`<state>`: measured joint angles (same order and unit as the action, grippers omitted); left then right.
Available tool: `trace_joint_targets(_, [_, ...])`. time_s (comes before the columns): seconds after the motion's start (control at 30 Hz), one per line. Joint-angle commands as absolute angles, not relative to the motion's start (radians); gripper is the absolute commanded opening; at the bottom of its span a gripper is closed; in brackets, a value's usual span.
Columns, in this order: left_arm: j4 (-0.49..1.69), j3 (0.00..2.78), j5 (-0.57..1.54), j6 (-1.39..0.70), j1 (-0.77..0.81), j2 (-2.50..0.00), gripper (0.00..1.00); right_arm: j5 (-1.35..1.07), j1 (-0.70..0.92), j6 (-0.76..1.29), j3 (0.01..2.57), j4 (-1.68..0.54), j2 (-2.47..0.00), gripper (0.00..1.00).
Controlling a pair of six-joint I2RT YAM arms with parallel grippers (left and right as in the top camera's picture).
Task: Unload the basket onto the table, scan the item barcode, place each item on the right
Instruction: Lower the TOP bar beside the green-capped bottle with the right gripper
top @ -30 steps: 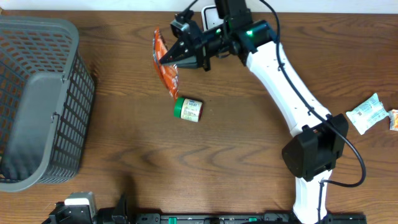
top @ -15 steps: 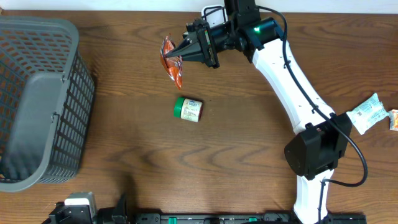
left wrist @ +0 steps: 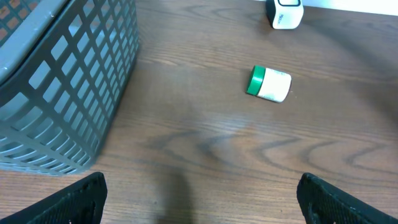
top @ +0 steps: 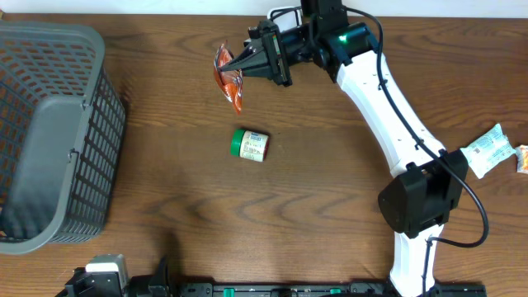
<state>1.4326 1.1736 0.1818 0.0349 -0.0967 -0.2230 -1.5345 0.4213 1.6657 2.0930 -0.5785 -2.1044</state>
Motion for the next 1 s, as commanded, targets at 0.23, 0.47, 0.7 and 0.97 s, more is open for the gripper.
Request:
trace_joint_targets(0.23, [1.431, 1.177, 0.191, 0.051, -0.101, -0.22, 0.98, -1.533, 0.417, 1.951, 2.106, -0.58, -2.093, 0.01])
trace_joint_targets(0.47, [1.431, 1.177, 0.191, 0.051, -0.101, -0.22, 0.98, -1.393, 0.476, 2.012, 2.106, -0.743, -2.093, 0.01])
trace_joint_targets(0.7, [1.431, 1.177, 0.191, 0.051, -0.101, -0.22, 0.98, -1.161, 0.555, 2.019, 2.106, -0.906, -2.093, 0.01])
trace_joint_targets(0.97, [1.431, 1.177, 0.191, 0.051, -0.101, -0.22, 0.98, -1.161, 0.575, 2.023, 2.106, -0.908, -2.093, 0.01])
